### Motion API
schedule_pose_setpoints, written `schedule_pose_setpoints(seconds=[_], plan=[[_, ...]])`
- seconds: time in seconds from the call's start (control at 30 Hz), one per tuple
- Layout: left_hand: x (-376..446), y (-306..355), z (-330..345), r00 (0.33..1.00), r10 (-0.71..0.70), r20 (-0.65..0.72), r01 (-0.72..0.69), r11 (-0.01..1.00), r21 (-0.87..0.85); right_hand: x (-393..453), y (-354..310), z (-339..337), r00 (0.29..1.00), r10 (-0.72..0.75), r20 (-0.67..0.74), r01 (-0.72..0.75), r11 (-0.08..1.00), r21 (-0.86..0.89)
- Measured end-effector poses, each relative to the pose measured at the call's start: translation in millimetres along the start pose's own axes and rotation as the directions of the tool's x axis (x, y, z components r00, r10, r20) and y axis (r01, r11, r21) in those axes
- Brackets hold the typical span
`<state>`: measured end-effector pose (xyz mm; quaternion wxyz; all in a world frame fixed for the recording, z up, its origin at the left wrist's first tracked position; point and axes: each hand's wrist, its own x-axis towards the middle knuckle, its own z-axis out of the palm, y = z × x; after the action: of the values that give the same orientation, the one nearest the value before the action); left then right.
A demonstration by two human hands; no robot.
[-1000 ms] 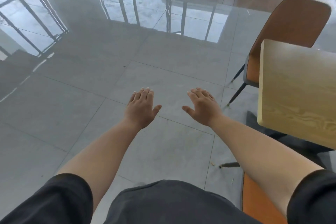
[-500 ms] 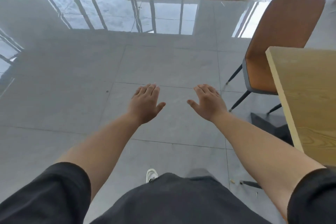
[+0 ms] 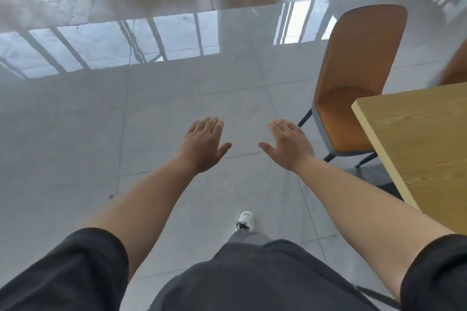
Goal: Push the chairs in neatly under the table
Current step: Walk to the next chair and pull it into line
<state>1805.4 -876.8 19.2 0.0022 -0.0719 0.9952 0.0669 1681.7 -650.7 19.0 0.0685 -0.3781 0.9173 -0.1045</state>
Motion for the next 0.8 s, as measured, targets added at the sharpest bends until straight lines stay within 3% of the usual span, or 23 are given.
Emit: schedule_pose_setpoints(seconds=[0.23, 0.43, 0.8], plan=[[160, -42, -21, 0.995, 0.098, -0.007, -0.098, 0.995, -0.007, 136, 46, -43, 0.993, 0.106, -0.049, -0.106, 0.994, 0.003], [295, -84, -21, 0.976, 0.218, -0.005, -0.218, 0.976, -0.018, 236, 81, -41, 0.969, 0.239, -0.061, -0.239, 0.971, 0.01], [556, -183, -41, 0.843, 0.532, 0.078, -0.535, 0.844, 0.029, 438, 111, -47, 0.825, 0.545, -0.147, -0.534, 0.838, 0.11]])
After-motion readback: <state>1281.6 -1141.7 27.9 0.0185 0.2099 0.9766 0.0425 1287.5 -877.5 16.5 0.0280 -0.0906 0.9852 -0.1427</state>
